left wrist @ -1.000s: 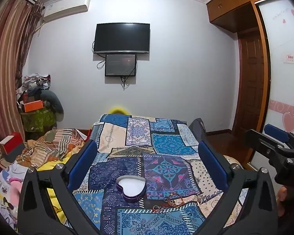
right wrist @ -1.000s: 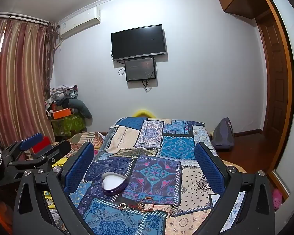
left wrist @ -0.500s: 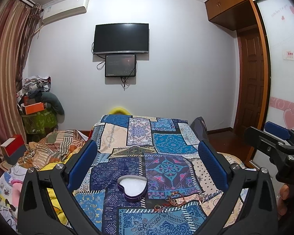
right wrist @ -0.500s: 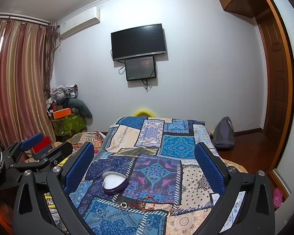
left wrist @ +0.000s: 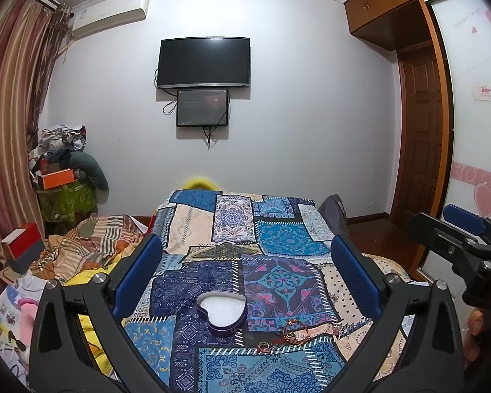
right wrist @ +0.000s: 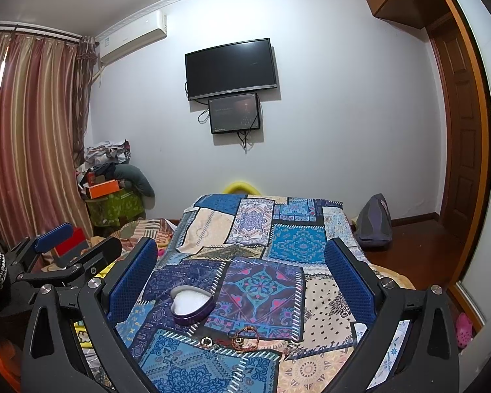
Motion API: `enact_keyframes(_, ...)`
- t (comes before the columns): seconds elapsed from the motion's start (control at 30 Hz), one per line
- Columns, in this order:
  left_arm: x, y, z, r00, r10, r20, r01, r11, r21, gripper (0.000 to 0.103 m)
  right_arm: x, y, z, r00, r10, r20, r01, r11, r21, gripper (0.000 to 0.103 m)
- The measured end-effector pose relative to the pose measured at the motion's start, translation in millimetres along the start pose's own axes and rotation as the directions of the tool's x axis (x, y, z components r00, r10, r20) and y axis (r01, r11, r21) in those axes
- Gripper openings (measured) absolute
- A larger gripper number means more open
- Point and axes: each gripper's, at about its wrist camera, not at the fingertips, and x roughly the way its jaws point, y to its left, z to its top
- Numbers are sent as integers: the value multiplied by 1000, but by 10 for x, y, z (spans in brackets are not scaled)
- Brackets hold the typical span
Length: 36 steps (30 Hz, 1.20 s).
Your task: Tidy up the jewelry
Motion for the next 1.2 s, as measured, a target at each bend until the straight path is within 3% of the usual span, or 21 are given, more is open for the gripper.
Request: enact_keyframes(1.2, 39, 40, -25, 1000, 3, -6, -3, 1000, -11, 103, 54, -12, -70, 1000, -1, -9, 1, 1000, 4, 101)
